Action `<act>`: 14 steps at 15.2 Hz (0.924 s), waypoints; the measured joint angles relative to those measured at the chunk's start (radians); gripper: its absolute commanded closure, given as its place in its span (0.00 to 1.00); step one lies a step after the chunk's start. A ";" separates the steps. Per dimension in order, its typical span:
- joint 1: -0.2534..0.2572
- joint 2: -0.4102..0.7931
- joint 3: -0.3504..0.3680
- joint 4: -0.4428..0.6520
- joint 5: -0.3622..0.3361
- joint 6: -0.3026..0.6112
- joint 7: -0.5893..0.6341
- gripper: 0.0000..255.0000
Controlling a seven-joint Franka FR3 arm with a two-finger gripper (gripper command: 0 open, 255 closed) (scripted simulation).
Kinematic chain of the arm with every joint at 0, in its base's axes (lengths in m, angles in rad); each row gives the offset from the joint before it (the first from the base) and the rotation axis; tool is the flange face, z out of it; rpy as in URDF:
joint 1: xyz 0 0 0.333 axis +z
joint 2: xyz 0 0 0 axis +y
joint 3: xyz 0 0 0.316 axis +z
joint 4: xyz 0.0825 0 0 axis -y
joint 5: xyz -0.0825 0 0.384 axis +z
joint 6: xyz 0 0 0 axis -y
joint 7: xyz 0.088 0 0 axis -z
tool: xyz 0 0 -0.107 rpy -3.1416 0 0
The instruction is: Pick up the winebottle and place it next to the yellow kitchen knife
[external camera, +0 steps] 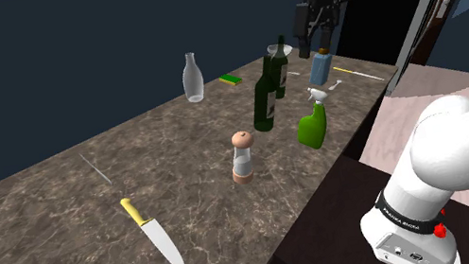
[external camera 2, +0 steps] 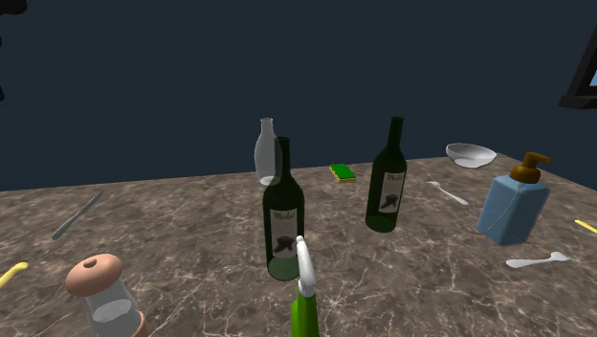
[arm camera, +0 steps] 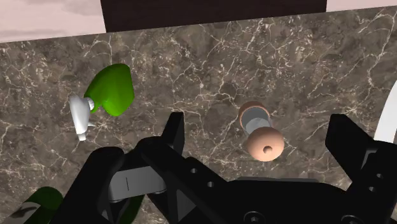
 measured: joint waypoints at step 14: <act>-0.050 0.279 -0.156 0.060 -0.092 0.283 -0.192 0.00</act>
